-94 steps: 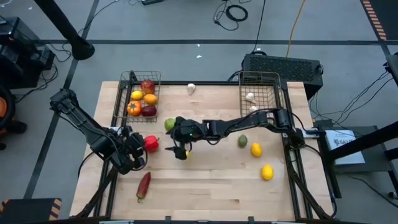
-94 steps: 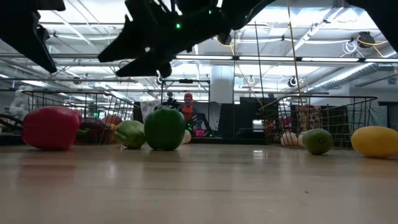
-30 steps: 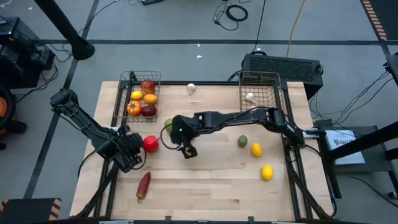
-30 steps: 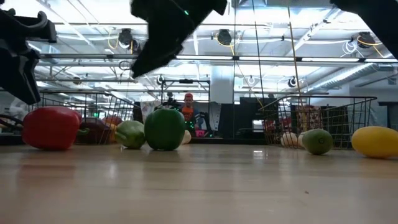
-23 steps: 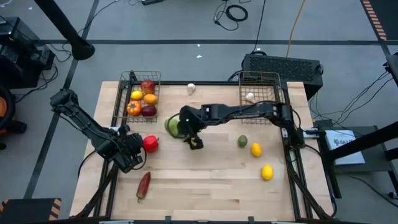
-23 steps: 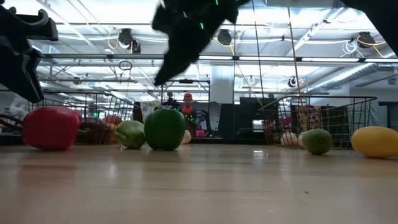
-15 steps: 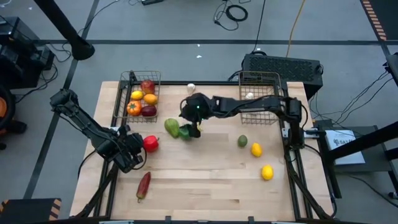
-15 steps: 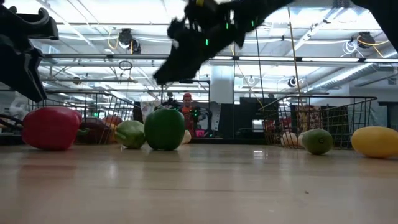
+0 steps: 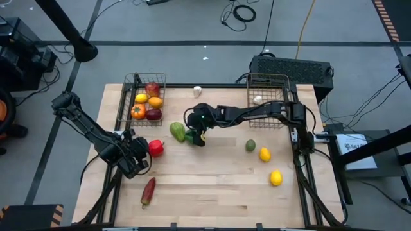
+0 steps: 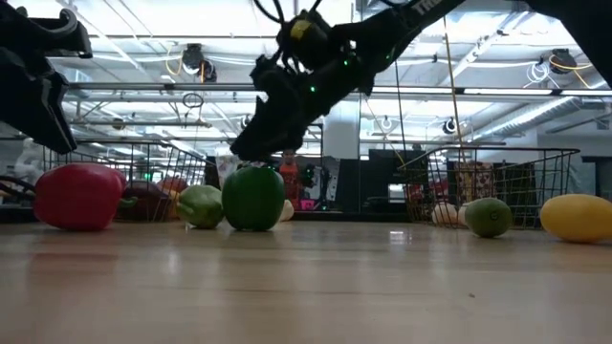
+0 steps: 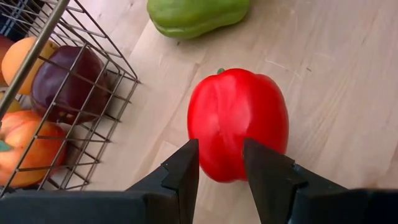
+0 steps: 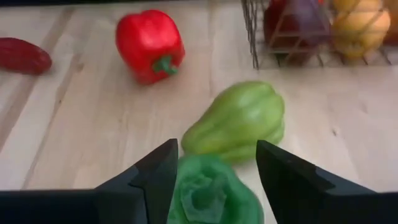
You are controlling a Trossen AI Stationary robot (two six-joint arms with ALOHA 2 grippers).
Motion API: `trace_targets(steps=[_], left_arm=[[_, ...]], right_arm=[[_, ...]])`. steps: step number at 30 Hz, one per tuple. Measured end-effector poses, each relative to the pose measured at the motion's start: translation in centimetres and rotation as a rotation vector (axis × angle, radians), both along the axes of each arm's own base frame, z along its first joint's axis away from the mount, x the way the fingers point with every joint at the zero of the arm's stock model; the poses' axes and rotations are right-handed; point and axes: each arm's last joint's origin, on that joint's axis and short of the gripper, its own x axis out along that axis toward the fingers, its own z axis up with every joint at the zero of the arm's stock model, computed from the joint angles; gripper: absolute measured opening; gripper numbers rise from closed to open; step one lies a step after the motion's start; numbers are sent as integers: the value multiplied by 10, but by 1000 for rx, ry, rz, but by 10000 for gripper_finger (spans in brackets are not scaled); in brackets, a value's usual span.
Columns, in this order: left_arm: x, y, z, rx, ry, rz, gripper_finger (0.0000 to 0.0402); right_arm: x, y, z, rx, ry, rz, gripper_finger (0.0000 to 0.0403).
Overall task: Sort produce into baskets
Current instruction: Put the green bell pepper into the right wire basket
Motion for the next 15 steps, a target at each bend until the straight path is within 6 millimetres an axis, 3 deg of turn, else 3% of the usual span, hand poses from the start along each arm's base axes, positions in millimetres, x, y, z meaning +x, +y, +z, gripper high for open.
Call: trace_targets(steps=[15], left_arm=[[0, 1, 0, 21, 2, -6, 132]], right_arm=[[-4, 1, -10, 27, 55, -26, 161]])
